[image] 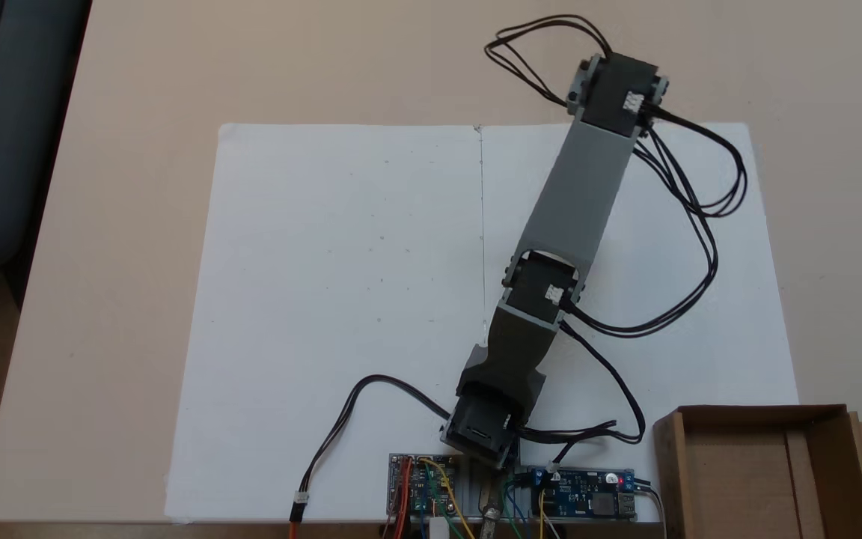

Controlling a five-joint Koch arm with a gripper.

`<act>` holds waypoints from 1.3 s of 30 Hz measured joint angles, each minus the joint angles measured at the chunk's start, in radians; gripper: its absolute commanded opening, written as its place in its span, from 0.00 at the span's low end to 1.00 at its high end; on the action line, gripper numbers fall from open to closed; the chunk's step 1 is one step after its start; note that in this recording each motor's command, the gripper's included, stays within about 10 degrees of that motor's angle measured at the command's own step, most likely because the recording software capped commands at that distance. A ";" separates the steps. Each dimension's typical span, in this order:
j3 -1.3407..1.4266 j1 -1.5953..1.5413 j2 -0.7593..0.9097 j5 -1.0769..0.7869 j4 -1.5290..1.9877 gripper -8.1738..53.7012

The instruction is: Grasp a green dice and put it in the bin.

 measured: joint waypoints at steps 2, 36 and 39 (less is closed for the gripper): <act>-0.034 0.087 0.009 -0.026 0.035 0.32; 0.101 1.330 0.006 -0.456 0.009 0.32; 0.143 1.351 0.003 -0.459 -0.049 0.32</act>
